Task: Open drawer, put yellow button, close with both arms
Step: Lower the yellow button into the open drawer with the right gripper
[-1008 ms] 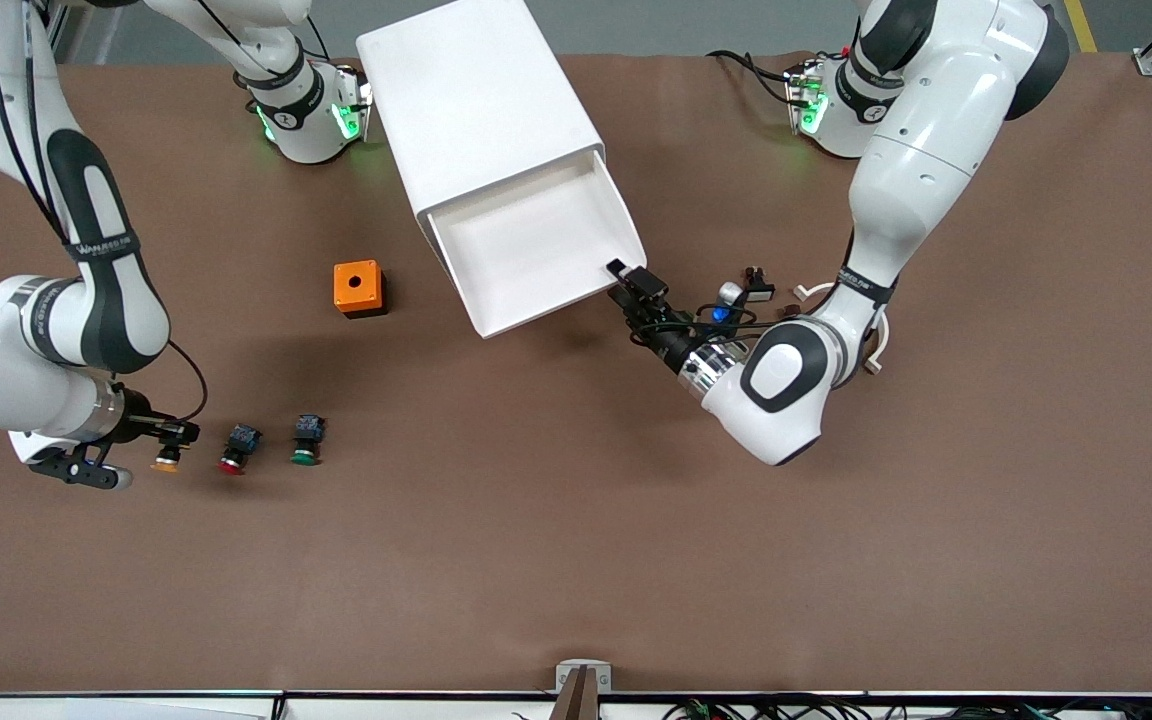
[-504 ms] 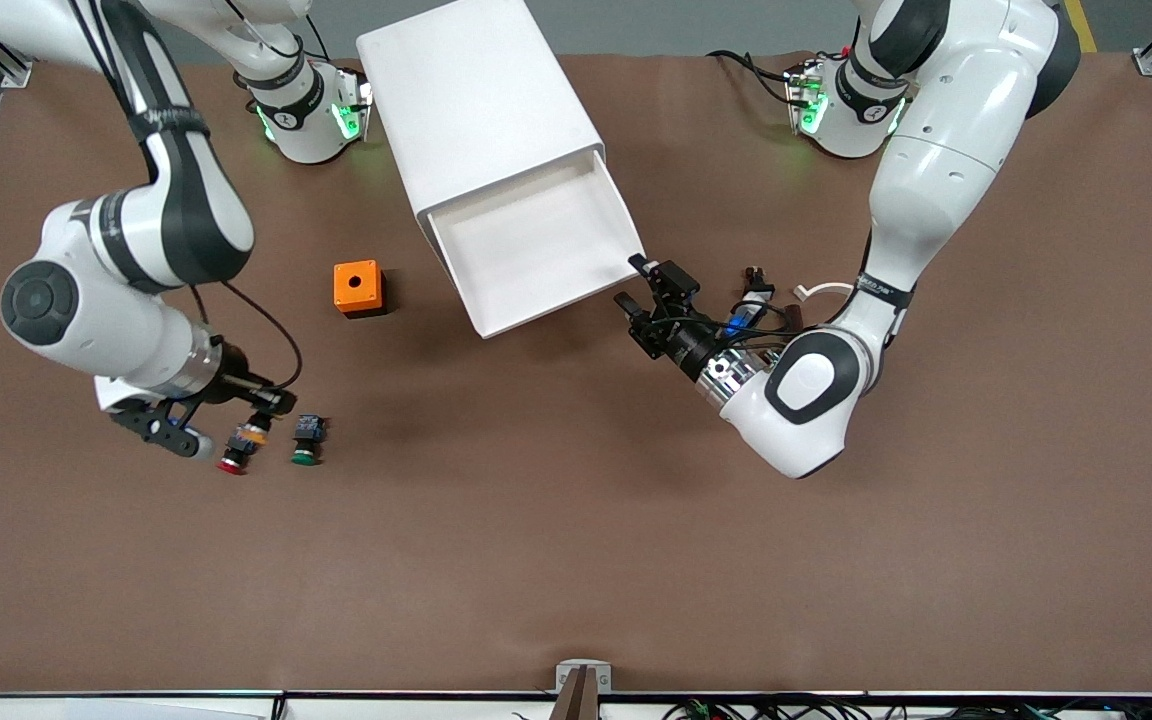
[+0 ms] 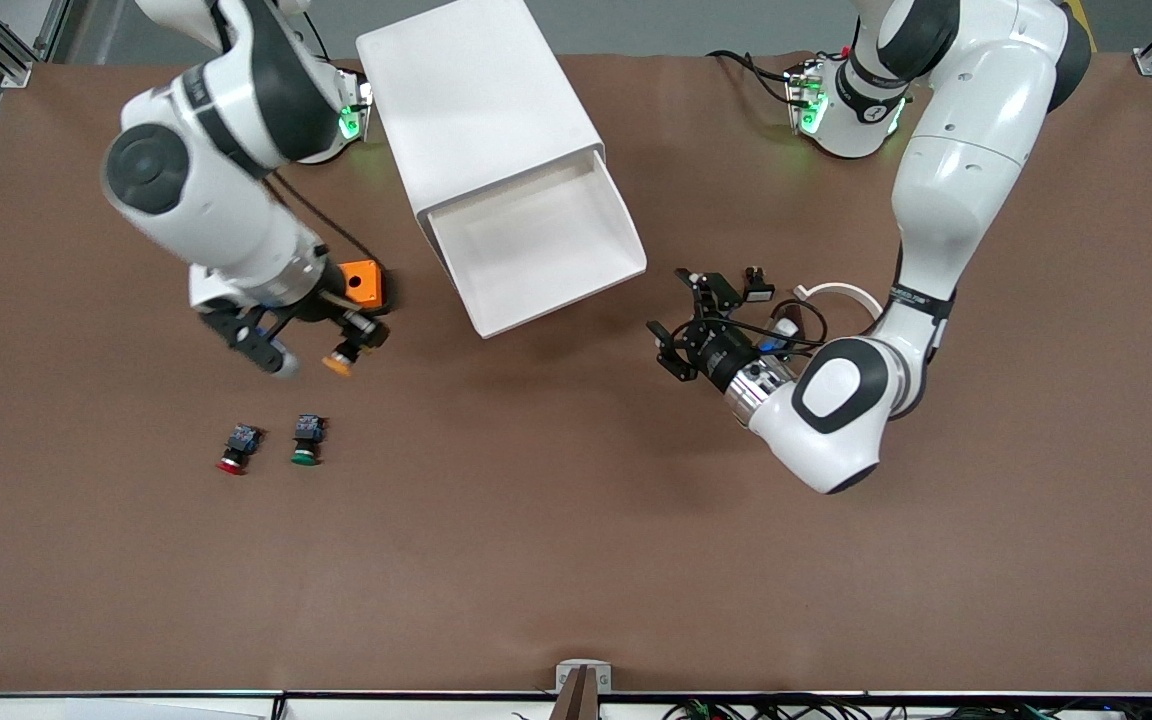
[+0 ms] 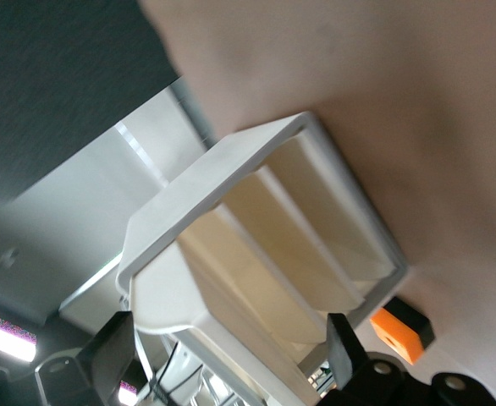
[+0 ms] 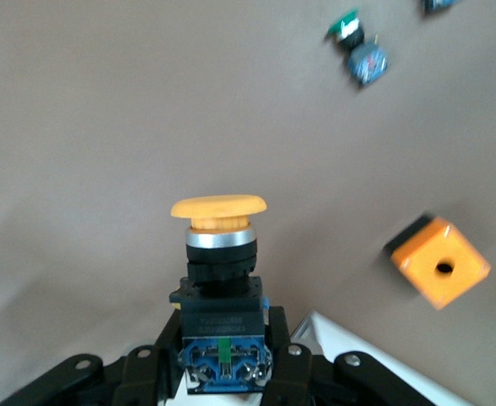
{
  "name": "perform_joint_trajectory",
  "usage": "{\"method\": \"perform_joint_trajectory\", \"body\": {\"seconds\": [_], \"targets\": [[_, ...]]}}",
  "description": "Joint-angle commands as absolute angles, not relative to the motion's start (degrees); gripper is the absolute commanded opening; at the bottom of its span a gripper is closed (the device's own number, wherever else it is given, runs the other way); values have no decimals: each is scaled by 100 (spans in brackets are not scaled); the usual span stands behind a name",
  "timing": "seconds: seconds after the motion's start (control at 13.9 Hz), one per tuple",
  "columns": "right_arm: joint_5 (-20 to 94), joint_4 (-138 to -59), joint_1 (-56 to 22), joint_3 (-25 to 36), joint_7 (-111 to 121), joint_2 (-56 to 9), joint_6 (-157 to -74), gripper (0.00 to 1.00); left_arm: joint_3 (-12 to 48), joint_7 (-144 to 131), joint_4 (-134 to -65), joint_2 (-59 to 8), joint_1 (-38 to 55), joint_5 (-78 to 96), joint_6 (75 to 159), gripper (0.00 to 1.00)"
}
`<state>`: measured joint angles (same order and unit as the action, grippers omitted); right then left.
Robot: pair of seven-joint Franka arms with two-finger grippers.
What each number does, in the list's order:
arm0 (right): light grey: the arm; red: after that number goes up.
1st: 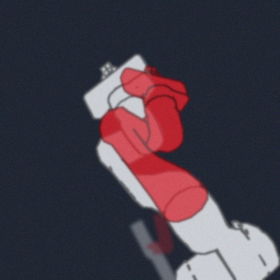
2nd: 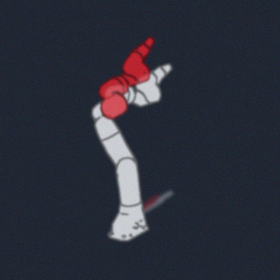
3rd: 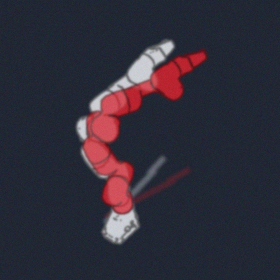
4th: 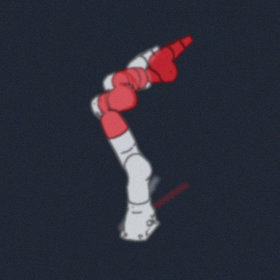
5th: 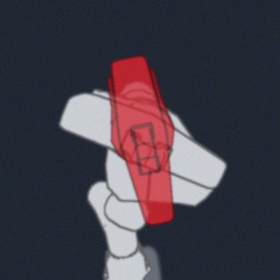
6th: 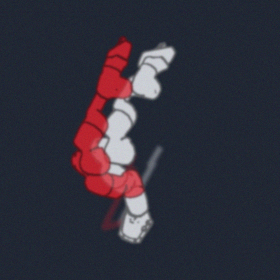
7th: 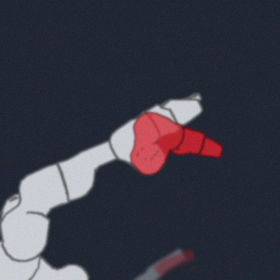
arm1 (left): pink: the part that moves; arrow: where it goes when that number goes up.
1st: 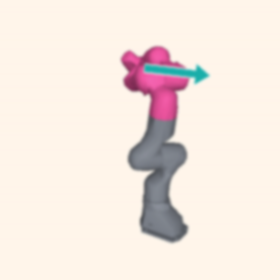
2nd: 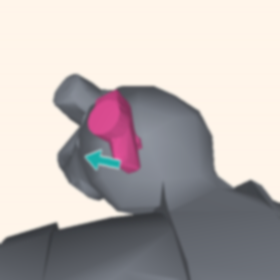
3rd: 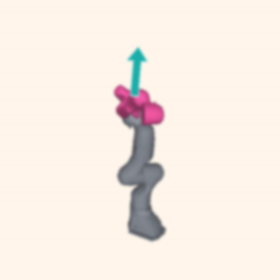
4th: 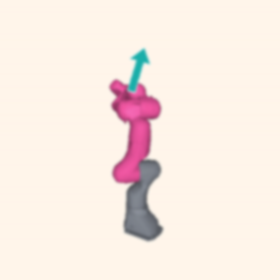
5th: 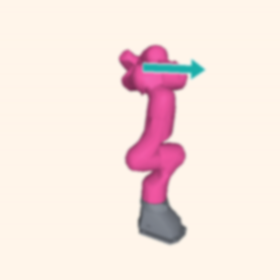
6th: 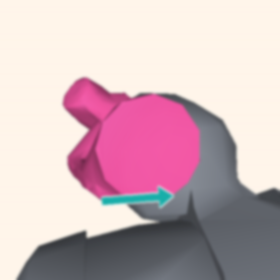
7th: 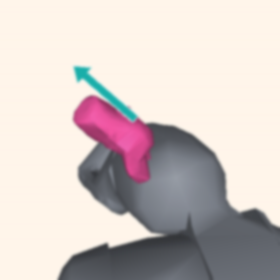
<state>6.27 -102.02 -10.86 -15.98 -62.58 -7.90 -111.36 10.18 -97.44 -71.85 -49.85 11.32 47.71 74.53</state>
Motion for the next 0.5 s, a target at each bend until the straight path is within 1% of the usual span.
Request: {"method": "perform_joint_trajectory", "body": {"seconds": [0.0,0.14,0.29,0.43], "targets": [[686,-10354,-1747,-1547,-7379,-624,-11223,0,346,-8941,-6961,-4783,1300,4553,7811,99],[686,-10354,-2073,-1547,-7908,-650,-11302,0,-331,-8230,-6961,-4519,1782,4115,8391,99],[642,-10354,-2415,-1547,-8496,-668,-11469,0,-797,-7073,-6970,-4255,2248,3528,8674,99],[607,-10354,-2723,-1538,-9024,-712,-11636,0,-1272,-6052,-6978,-4027,2774,2938,9243,99]]}}
